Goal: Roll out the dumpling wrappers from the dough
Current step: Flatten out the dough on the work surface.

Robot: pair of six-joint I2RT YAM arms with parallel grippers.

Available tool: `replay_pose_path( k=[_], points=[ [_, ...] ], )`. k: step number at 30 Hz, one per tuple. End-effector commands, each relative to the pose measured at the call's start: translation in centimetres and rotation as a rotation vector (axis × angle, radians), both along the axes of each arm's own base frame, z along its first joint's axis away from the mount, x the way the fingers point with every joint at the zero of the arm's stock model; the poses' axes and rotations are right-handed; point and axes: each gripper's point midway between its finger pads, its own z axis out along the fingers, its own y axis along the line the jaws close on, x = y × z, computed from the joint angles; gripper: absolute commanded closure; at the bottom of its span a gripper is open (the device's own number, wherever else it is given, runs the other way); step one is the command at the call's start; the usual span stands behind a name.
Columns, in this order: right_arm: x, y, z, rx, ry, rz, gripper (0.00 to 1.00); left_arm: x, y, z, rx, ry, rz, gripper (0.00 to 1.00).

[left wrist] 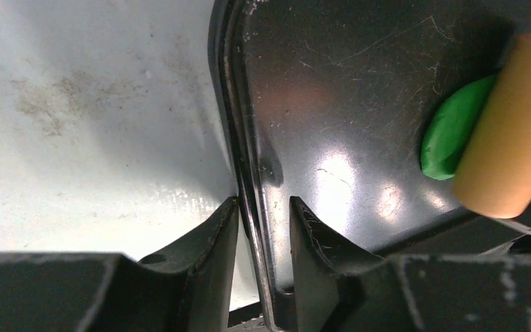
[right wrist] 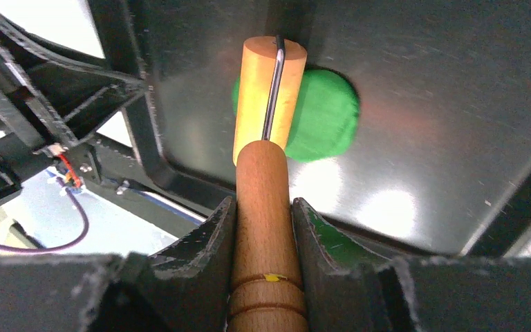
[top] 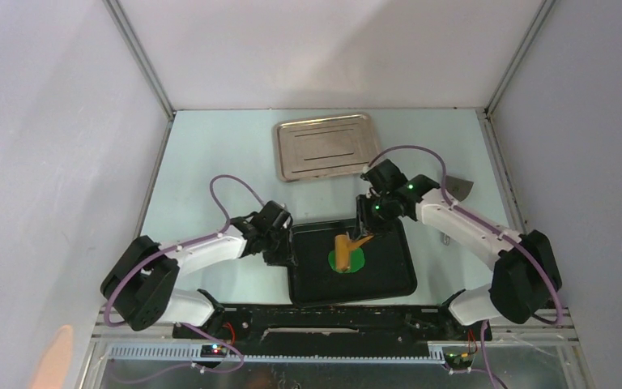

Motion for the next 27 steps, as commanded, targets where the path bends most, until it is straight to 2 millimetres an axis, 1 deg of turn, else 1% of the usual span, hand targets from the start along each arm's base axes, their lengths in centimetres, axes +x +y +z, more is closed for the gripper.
replay_pose_path(
  k=[1, 4, 7, 9, 11, 13, 14, 16, 20, 22, 25, 27],
  points=[
    [-1.4, -0.7, -4.6, -0.159, 0.087, 0.023, 1.00, 1.3, -0.7, 0.6, -0.008, -0.045, 0.004, 0.64],
    [-0.7, -0.9, -4.8, -0.187, 0.074, 0.009, 1.00, 1.3, -0.8, 0.3, -0.006, -0.034, -0.001, 0.65],
    [-1.0, -2.6, -5.1, -0.249, 0.078, -0.004, 1.00, 1.2, -0.8, 0.3, 0.000, -0.031, -0.009, 0.65],
    [-1.3, -4.2, -5.4, -0.269, 0.088, -0.031, 1.00, 1.3, -0.7, 0.3, 0.006, -0.034, -0.010, 0.65],
    [-1.9, -5.6, -5.6, -0.296, 0.099, -0.043, 1.00, 1.4, -0.6, 0.4, 0.010, -0.039, -0.007, 0.65],
    [-2.5, -6.5, -5.7, -0.320, 0.107, -0.045, 1.00, 1.4, -0.6, 0.5, 0.010, -0.043, -0.004, 0.65],
    [-2.7, -6.7, -5.8, -0.328, 0.113, -0.041, 1.00, 1.4, -0.6, 0.6, 0.008, -0.045, -0.002, 0.65],
    [-2.9, -6.5, -6.1, -0.326, 0.123, -0.036, 1.00, 1.5, -0.5, 0.7, 0.010, -0.051, 0.000, 0.65],
    [-2.4, -4.4, -7.6, -0.276, 0.158, -0.029, 1.00, 1.6, -0.3, 0.8, 0.018, -0.057, 0.008, 0.65],
    [-2.4, -3.9, -8.3, -0.278, 0.173, -0.023, 1.00, 1.6, -0.2, 0.8, 0.021, -0.059, 0.010, 0.65],
    [-2.7, -4.7, -8.5, -0.305, 0.179, -0.040, 1.00, 1.6, -0.2, 0.8, 0.025, -0.058, 0.008, 0.65],
    [-3.3, -6.3, -8.3, -0.318, 0.179, -0.077, 1.00, 1.6, -0.2, 0.9, 0.026, -0.057, 0.002, 0.65]
  ],
)
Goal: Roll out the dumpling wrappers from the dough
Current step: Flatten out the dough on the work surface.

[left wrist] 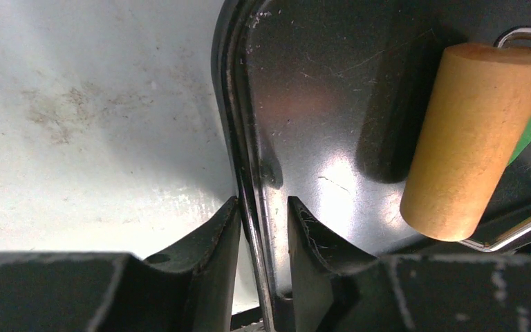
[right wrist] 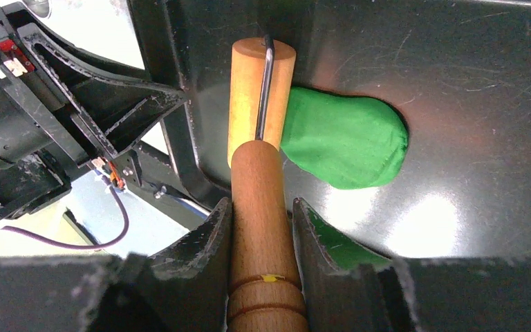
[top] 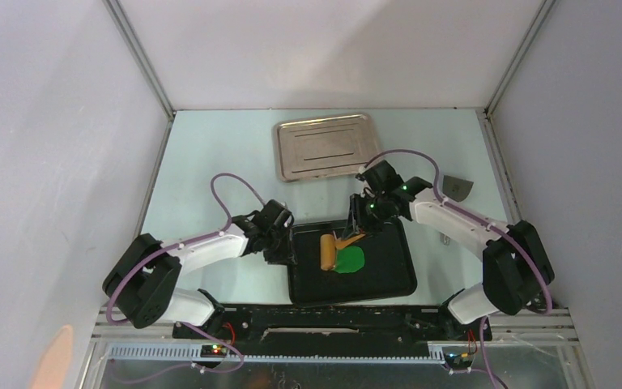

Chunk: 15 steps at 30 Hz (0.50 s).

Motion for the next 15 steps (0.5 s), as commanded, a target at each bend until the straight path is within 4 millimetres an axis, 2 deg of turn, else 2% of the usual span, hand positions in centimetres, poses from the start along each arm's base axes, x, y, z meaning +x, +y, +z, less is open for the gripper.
replay_pose_path(
  k=[1, 4, 7, 11, 13, 15],
  points=[
    [-3.9, -10.0, -6.3, -0.431, 0.112, -0.065, 1.00, 1.2, -0.3, 1.0, 0.010, -0.053, -0.008, 0.65],
    [-4.5, -12.2, -5.6, -0.457, 0.106, -0.115, 1.00, 1.4, -0.3, 1.2, 0.015, -0.054, -0.015, 0.65],
    [-4.4, -12.6, -5.3, -0.458, 0.097, -0.138, 1.00, 1.5, -0.4, 1.3, 0.016, -0.060, -0.015, 0.65],
    [-3.8, -10.7, -6.2, -0.451, 0.104, -0.134, 1.00, 1.4, -0.2, 1.4, 0.019, -0.062, -0.010, 0.65],
    [-4.0, -9.1, -6.5, -0.454, 0.106, -0.105, 1.00, 1.4, -0.1, 1.5, 0.021, -0.063, -0.007, 0.65],
    [-4.4, -8.5, -6.7, -0.469, 0.105, -0.089, 1.00, 1.3, 0.0, 1.5, 0.022, -0.063, -0.007, 0.65]
  ],
)
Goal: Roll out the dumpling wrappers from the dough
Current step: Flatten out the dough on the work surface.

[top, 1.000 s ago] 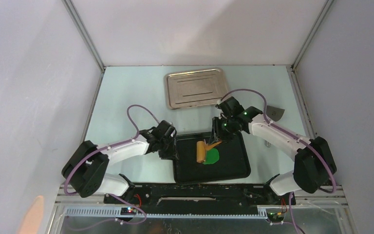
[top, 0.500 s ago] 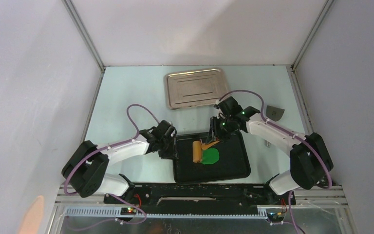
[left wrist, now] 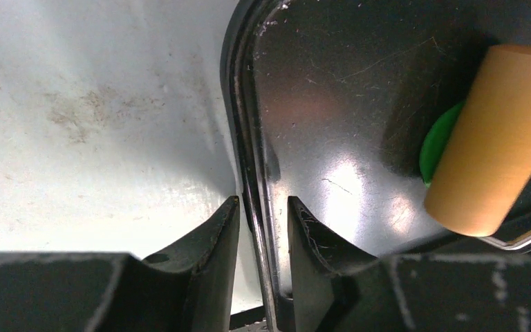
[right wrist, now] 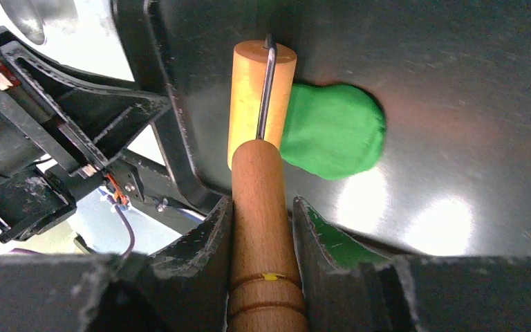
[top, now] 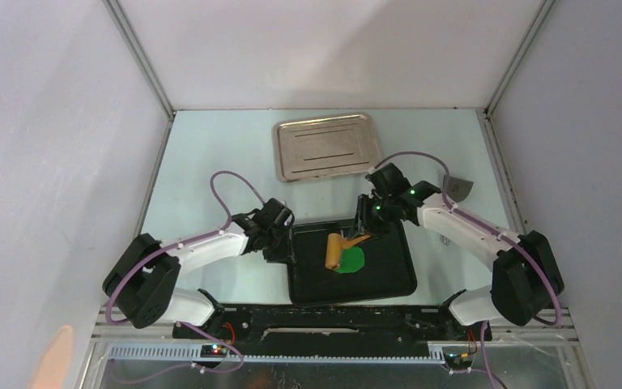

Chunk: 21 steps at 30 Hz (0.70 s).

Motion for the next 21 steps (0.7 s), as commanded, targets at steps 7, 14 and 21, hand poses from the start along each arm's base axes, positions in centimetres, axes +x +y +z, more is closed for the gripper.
replay_pose_path(
  k=[7, 14, 21],
  points=[
    [-5.1, -9.9, -5.8, -0.470, 0.127, -0.063, 1.00, 1.2, -0.5, 1.8, 0.003, -0.054, -0.022, 0.65],
    [-4.1, -11.2, -5.5, -0.464, 0.112, -0.131, 1.00, 1.3, -0.3, 2.4, 0.005, -0.068, -0.024, 0.64],
    [-5.5, -8.0, -9.0, -0.406, 0.224, -0.090, 1.00, 1.4, -0.1, 2.8, 0.021, -0.076, -0.032, 0.64]
  ],
)
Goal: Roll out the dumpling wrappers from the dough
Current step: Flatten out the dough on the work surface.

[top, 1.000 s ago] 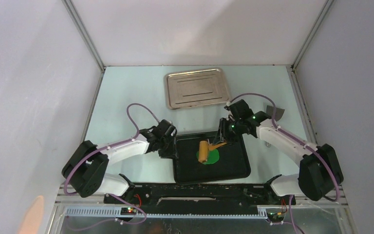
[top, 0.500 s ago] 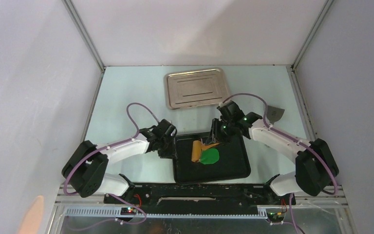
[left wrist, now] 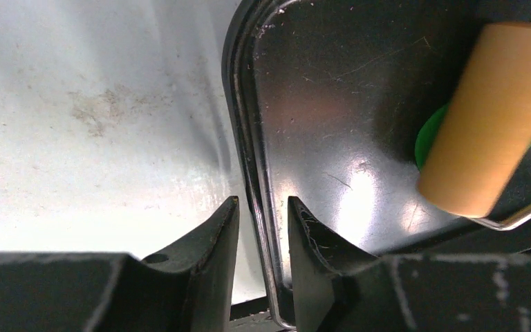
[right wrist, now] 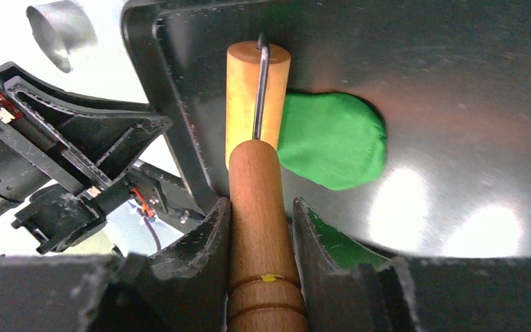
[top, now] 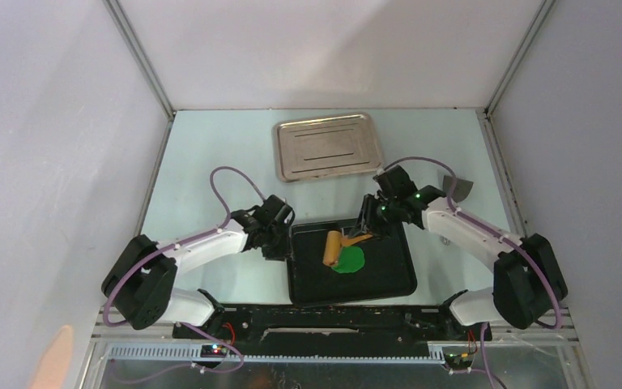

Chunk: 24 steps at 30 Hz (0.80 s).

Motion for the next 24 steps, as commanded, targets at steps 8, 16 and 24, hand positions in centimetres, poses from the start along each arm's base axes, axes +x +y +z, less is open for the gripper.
replay_pose_path(
  k=[8, 16, 24],
  points=[
    [-7.3, -11.4, -5.4, -0.407, 0.218, -0.078, 1.00, 1.6, -0.8, 2.3, -0.016, -0.073, -0.024, 0.64],
    [-7.9, -9.1, -6.1, -0.331, 0.278, -0.026, 1.00, 1.5, -0.8, 2.2, -0.015, -0.072, -0.027, 0.64],
    [-8.7, -8.2, -7.4, -0.349, 0.327, 0.015, 1.00, 1.5, -0.5, 2.5, -0.008, -0.078, -0.020, 0.64]
  ],
)
